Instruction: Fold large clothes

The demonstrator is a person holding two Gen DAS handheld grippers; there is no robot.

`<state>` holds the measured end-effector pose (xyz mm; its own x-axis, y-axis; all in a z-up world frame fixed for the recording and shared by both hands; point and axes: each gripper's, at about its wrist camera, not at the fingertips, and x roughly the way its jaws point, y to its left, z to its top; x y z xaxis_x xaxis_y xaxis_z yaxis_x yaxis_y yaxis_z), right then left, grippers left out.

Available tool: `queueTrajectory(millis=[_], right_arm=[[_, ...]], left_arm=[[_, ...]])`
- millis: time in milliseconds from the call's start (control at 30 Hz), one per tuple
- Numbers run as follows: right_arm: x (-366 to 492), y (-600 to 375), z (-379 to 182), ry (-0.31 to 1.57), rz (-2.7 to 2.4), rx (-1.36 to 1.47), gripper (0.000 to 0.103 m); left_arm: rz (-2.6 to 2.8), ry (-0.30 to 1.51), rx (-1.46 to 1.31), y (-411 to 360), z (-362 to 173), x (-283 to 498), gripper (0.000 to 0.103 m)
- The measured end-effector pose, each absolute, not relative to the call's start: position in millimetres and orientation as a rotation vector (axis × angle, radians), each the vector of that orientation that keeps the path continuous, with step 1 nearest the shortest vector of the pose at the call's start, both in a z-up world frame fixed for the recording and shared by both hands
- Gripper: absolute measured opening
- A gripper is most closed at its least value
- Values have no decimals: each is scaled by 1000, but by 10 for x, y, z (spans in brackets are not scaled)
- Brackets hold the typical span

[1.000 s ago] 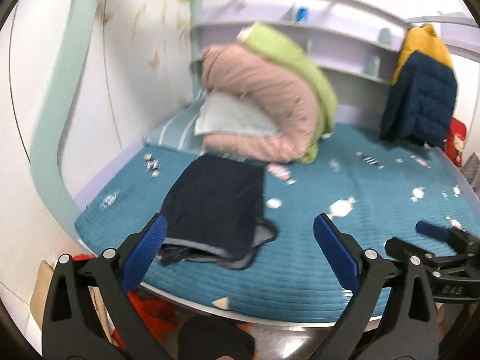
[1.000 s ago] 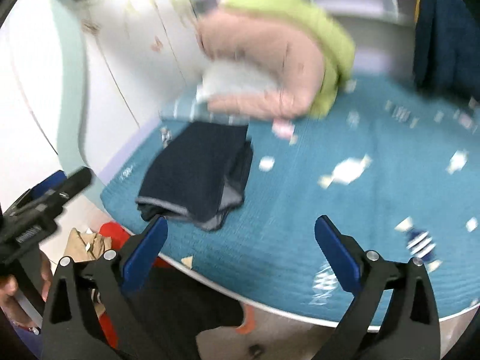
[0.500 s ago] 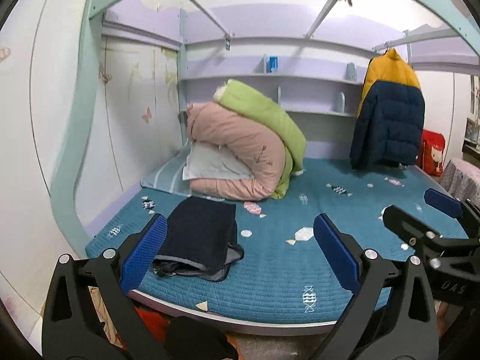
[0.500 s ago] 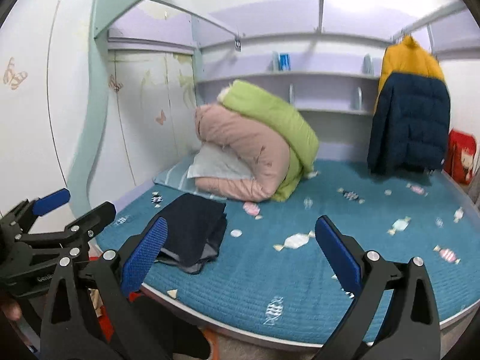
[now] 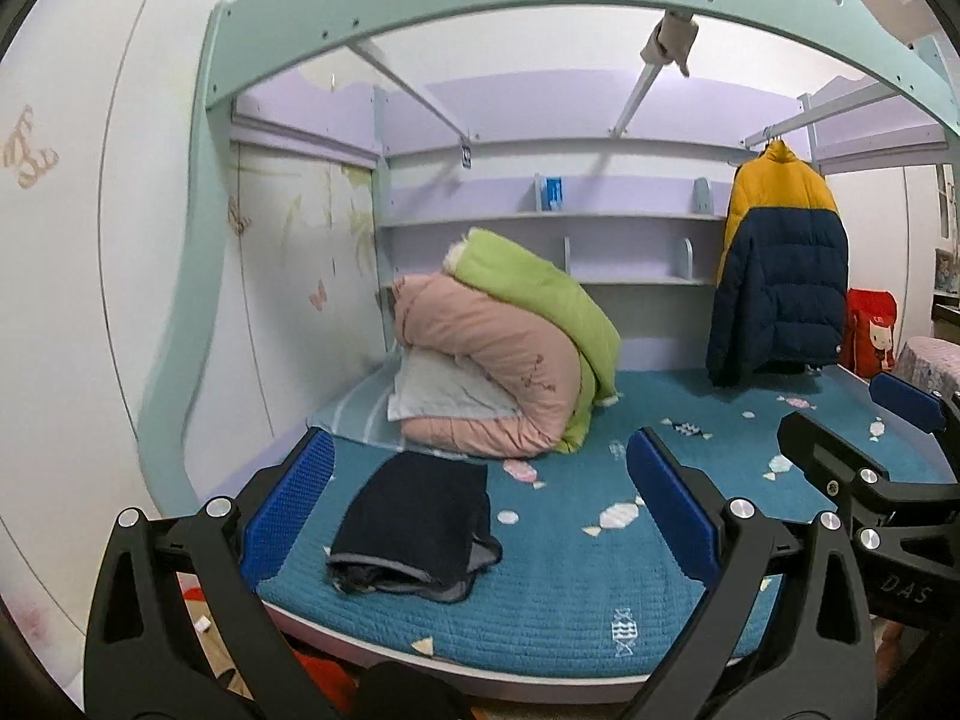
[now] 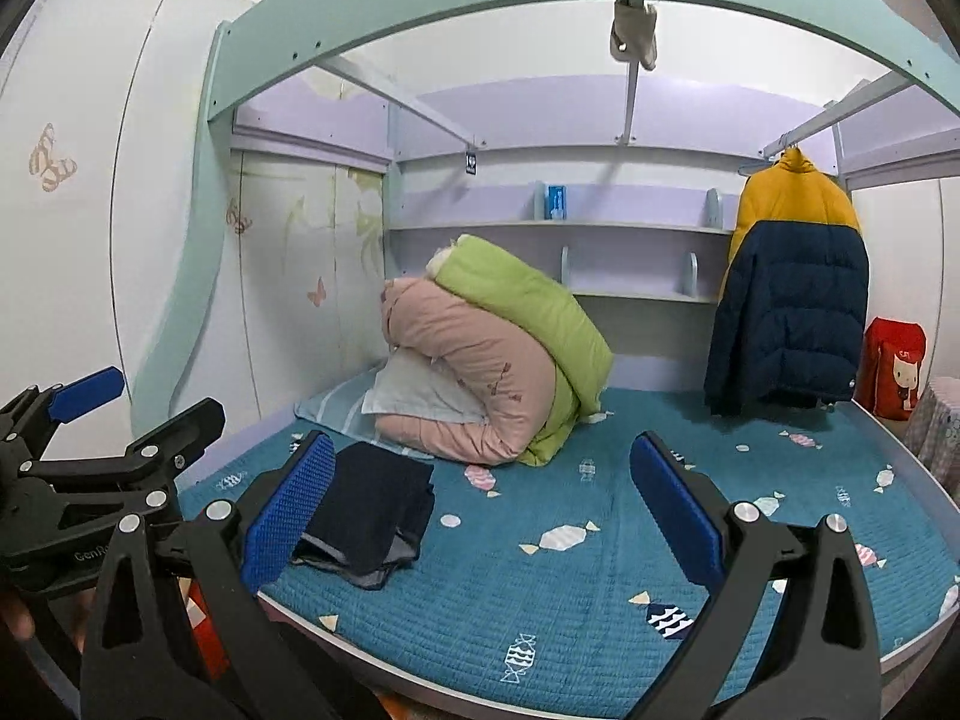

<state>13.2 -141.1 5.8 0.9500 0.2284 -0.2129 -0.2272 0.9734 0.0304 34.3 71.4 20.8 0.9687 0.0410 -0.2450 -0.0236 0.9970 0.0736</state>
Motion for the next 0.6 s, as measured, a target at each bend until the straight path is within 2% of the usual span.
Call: queueTrajectory(millis=[600], right_arm=[[13,-1459,115,188,223,13,95]], left_arm=[[20,211,59,651,295,277,98]])
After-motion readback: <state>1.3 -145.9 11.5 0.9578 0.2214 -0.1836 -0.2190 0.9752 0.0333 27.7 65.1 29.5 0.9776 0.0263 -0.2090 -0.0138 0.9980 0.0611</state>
